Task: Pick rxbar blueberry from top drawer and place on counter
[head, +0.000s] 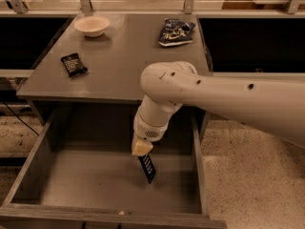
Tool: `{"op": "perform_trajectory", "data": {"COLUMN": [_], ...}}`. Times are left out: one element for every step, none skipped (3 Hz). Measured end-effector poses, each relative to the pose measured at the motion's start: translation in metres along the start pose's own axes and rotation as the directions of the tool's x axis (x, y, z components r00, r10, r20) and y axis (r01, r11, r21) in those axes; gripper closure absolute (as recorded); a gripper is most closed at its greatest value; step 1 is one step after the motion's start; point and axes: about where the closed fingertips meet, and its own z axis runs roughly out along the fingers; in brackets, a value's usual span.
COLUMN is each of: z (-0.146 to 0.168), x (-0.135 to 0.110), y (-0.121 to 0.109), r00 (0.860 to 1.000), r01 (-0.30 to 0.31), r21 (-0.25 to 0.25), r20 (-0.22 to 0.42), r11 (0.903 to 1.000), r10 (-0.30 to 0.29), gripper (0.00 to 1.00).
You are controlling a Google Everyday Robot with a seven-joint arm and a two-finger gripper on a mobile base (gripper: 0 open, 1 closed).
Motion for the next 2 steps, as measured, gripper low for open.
{"op": "perform_trajectory", "data": {"z": [-0.0540,-0.0541], "x": [0.0114,0.0113], "y": [-0.0088,-0.0087], "r00": [0.999,0.999], "r01": [0.004,0.005], "r21": [0.069,0.069], "r20": [-0.052,-0.052], "r11": [0.9976,0.9976], "r10": [-0.001,-0.001], "gripper": [1.00,1.00]}}
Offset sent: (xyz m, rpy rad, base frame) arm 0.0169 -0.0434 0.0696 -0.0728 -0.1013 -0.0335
